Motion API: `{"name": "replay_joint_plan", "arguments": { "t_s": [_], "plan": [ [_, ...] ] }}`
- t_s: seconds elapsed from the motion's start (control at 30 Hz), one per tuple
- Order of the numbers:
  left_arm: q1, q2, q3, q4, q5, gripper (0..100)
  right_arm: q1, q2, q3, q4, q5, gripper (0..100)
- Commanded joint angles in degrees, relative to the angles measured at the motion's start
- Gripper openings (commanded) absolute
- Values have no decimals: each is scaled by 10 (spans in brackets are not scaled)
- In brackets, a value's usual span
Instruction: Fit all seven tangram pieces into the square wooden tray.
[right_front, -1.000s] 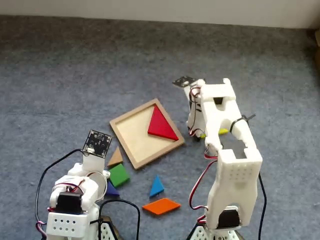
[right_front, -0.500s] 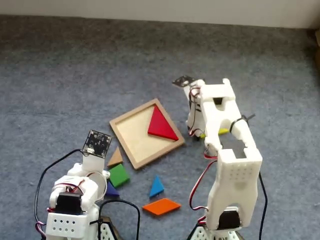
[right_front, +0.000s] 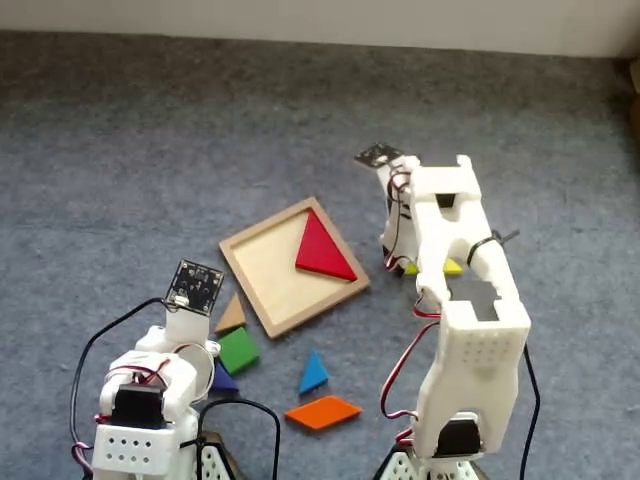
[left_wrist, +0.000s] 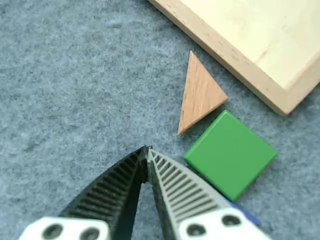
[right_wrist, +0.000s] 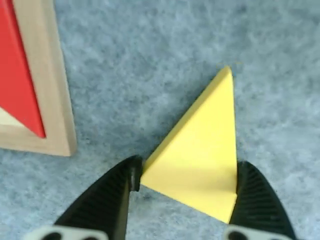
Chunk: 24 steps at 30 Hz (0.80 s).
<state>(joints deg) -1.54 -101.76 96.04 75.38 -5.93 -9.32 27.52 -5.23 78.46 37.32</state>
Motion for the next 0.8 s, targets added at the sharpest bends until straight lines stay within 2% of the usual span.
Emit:
{"name": "replay_joint_plan", "arguments": {
  "t_s": [0.0, 0.23, 0.4, 0.57, 0.7, 0.77],
  "plan": [
    [7, -22, 11, 2, -5, 5, -2, -81, -4, 7, 34, 198],
    [7, -22, 11, 2, -5, 5, -17, -136, -5, 51, 35, 198],
    [7, -22, 11, 2, -5, 5, -69, -168, -5, 79, 35, 198],
    [7, -22, 11, 2, -5, 5, -131, -190, -5, 63, 40, 198],
    [7, -22, 11, 2, -5, 5, -170, -189, -4, 7, 43, 198],
    [7, -22, 11, 2, -5, 5, -186, -189, -4, -9, 84, 198]
  ]
}}
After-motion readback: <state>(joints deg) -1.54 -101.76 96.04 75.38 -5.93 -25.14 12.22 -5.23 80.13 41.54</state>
